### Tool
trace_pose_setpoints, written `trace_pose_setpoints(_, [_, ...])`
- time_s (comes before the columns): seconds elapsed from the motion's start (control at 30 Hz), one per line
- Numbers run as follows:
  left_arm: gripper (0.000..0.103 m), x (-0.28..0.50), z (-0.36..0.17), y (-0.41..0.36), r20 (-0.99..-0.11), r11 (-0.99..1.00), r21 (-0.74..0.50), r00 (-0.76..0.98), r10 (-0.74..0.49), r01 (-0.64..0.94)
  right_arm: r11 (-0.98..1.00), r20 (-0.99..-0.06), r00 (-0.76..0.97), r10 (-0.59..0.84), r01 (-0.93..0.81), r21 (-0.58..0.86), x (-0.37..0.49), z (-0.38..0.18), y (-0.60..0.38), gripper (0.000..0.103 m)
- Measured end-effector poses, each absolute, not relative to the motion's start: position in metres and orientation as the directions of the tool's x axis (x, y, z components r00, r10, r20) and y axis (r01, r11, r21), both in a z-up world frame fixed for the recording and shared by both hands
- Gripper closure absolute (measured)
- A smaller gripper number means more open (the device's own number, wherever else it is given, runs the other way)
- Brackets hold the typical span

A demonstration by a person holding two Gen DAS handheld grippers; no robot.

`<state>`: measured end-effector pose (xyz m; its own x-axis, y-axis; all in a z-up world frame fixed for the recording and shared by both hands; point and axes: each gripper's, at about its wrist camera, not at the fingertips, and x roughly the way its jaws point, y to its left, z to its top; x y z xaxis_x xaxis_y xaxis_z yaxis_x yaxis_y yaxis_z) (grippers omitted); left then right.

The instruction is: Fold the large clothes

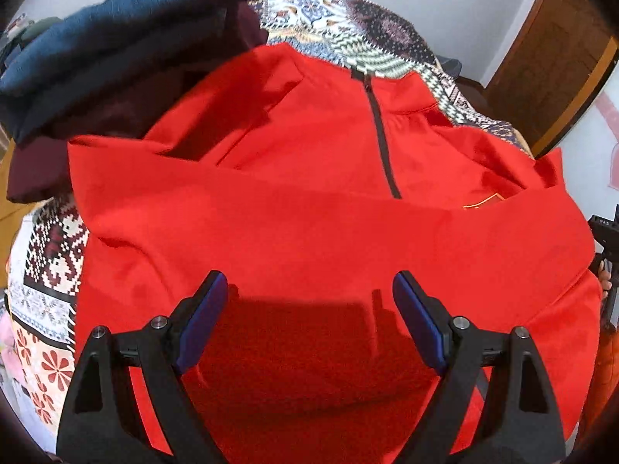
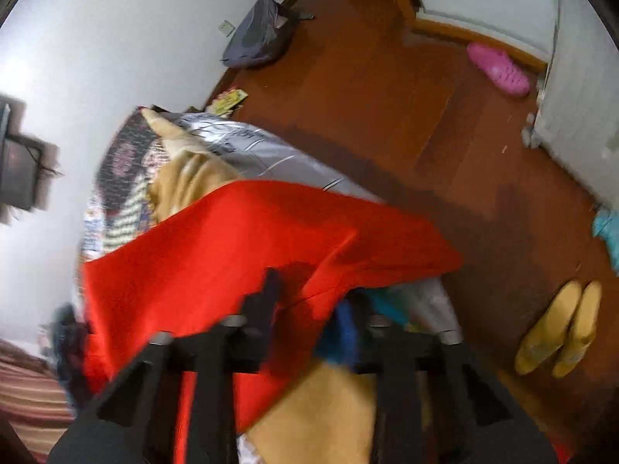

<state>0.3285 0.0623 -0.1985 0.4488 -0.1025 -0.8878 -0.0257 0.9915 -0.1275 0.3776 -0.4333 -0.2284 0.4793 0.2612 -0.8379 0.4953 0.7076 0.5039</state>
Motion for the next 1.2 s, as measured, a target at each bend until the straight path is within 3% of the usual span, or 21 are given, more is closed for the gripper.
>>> trace_pose_setpoints(0.13, [0.016, 0.329, -0.2, 0.066, -0.888, 0.991, -0.132, 0.448, -0.102, -0.035, 0.783, -0.829, 0.532, 0.171, 0.437, 0.442, 0.378, -0.197, -0.423, 0.097])
trace_pose_setpoints(0.33, [0.016, 0.323, -0.188, 0.067, -0.869, 0.994, -0.107, 0.488, -0.08, -0.027, 0.835, -0.714, 0.682, 0.156, 0.295, 0.464, 0.367, -0.115, -0.399, 0.097])
trace_pose_setpoints(0.5, [0.016, 0.315, -0.176, 0.067, -0.847, 0.996, -0.088, 0.526, -0.073, -0.004, 0.897, -0.587, 0.777, 0.226, 0.069, 0.436, 0.352, -0.036, -0.348, 0.098])
trace_pose_setpoints(0.63, [0.016, 0.306, -0.165, 0.065, -0.828, 0.996, -0.083, 0.555, -0.081, 0.021, 0.898, -0.548, 0.768, 0.332, -0.08, 0.432, 0.337, -0.01, -0.302, 0.098])
trace_pose_setpoints(0.8, [0.016, 0.295, -0.156, 0.065, -0.811, 0.995, -0.089, 0.578, -0.095, 0.038, 0.886, -0.604, 0.664, 0.44, -0.214, 0.411, 0.328, -0.032, -0.235, 0.098])
trace_pose_setpoints(1.1, [0.016, 0.275, -0.151, 0.076, -0.811, 0.994, -0.097, 0.575, -0.111, 0.057, 0.89, -0.846, 0.302, 0.44, -0.269, 0.367, 0.318, -0.134, -0.166, 0.095])
trace_pose_setpoints(1.2, [0.016, 0.271, -0.149, 0.076, -0.81, 0.994, -0.089, 0.577, -0.109, 0.063, 0.885, -0.861, 0.254, 0.441, -0.28, 0.371, 0.311, -0.139, -0.167, 0.082])
